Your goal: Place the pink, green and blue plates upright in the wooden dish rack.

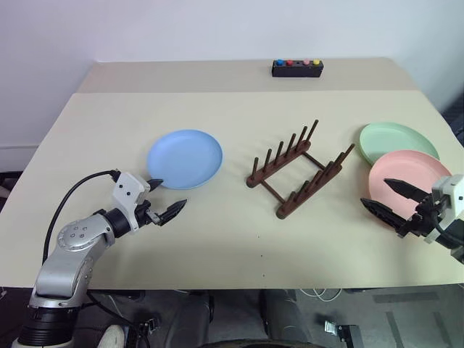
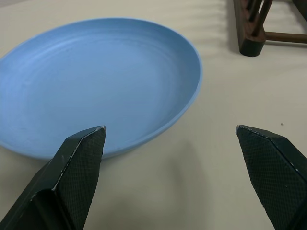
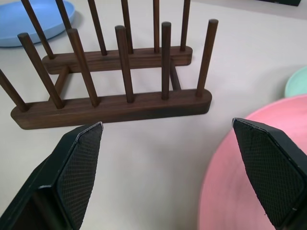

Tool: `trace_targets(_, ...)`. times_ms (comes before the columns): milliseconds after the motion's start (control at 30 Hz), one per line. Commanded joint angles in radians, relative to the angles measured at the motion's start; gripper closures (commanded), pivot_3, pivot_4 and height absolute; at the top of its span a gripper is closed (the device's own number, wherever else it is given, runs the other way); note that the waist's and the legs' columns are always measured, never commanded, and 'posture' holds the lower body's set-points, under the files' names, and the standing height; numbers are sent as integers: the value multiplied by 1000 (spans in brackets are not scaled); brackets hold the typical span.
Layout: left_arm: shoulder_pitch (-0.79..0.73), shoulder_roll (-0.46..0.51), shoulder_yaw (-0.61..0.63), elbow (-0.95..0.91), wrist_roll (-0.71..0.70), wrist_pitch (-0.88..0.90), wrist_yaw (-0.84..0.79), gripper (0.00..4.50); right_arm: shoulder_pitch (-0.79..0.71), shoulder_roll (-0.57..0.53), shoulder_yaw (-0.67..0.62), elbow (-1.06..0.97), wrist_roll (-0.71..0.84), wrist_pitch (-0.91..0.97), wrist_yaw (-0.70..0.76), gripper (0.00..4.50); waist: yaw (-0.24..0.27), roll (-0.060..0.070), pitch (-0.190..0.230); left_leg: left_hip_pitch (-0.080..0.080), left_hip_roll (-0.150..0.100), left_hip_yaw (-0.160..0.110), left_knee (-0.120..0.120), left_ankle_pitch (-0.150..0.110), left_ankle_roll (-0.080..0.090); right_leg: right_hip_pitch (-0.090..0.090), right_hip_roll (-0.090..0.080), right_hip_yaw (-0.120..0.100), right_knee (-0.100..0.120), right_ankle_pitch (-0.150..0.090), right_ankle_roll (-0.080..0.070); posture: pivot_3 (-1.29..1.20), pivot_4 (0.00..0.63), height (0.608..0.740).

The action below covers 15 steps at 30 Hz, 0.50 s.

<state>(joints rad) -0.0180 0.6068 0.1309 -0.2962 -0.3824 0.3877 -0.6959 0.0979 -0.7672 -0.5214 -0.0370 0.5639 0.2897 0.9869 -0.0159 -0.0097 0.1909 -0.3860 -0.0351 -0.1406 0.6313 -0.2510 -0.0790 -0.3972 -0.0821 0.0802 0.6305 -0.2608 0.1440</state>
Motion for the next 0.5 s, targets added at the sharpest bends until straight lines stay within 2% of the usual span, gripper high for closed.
trace_targets(33,-22,4,0,-20,-4,-3,-7,0,-9,-6,-24,-36,13,-11,-9,95,0,0,0,0,0,0,0,0,0,0,0,0,0,0,0,0,150,740)
trace_targets(500,-33,6,-32,-80,-21,25,-36,0,-5,7,-12,-70,15,-12,-24,95,0,0,0,0,0,0,0,0,0,0,0,0,0,0,0,0,150,740)
